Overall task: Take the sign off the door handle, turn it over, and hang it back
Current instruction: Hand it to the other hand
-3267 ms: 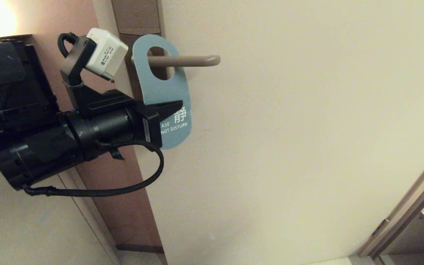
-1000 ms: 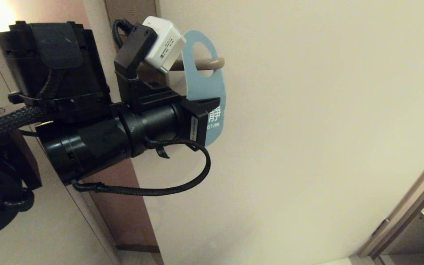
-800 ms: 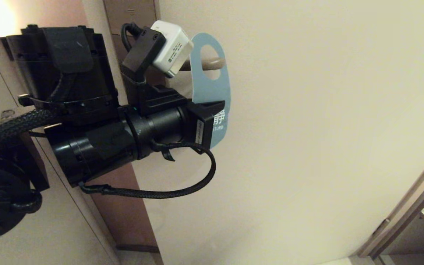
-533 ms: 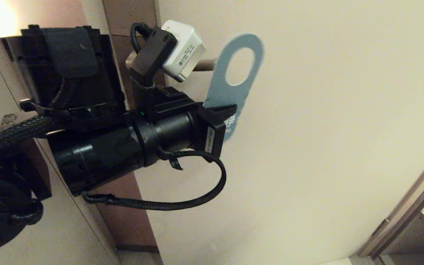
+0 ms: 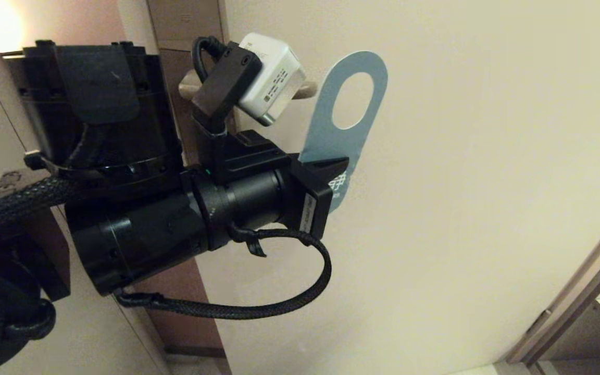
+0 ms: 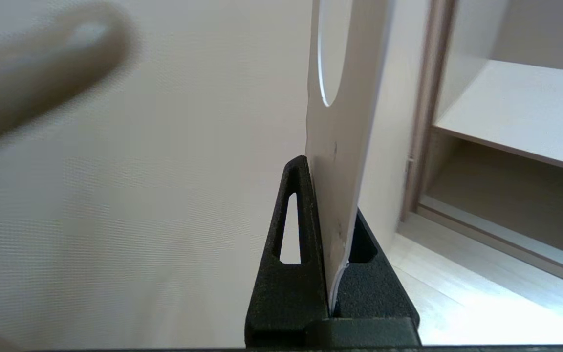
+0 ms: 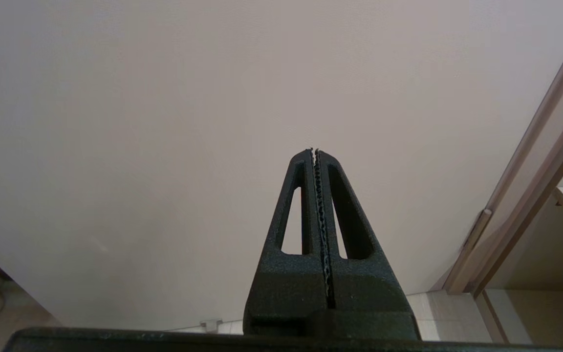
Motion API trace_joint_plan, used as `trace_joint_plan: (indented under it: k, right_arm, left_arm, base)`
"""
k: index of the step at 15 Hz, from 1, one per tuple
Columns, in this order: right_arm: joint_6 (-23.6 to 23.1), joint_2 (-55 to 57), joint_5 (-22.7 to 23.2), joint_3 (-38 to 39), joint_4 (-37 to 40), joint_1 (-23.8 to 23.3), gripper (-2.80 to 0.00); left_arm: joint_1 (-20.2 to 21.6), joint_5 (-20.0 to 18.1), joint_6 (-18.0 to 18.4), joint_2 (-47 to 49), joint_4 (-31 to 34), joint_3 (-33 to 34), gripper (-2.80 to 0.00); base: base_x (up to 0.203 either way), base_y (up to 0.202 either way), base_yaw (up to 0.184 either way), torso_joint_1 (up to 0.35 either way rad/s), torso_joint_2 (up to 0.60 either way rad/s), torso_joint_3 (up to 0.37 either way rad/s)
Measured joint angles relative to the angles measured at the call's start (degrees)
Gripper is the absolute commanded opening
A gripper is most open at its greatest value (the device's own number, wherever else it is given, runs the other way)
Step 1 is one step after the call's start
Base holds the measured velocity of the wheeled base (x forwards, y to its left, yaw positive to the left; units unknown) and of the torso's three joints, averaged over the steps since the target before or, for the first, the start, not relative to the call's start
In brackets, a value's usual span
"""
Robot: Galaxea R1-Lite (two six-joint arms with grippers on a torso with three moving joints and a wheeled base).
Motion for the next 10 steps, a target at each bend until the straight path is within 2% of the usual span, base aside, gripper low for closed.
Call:
trace_joint_plan:
  k: [5,7,10]
  right_arm:
    - [0.0,0.0,0.0,0.0,0.0,0.0,-2.80]
    - [0.0,0.0,0.0,0.0,0.0,0.0,-2.80]
    - [0.0,0.0,0.0,0.0,0.0,0.0,-2.80]
  left_arm:
    - [-1.8,-1.4,-1.4,-2.6,0.1,4.5,-2.80]
    - [-1.5,-4.9,-4.5,-4.1,0.6,5.5,-2.80]
    - [0.5,-13.4,-7.1,-6.8,2.3,7.3,-2.80]
  base:
    - [0.000,0.000,0.000,0.000,0.00,0.000]
    - [0.000,0.000,0.000,0.000,0.00,0.000]
    - [0.000,0.000,0.000,0.000,0.00,0.000]
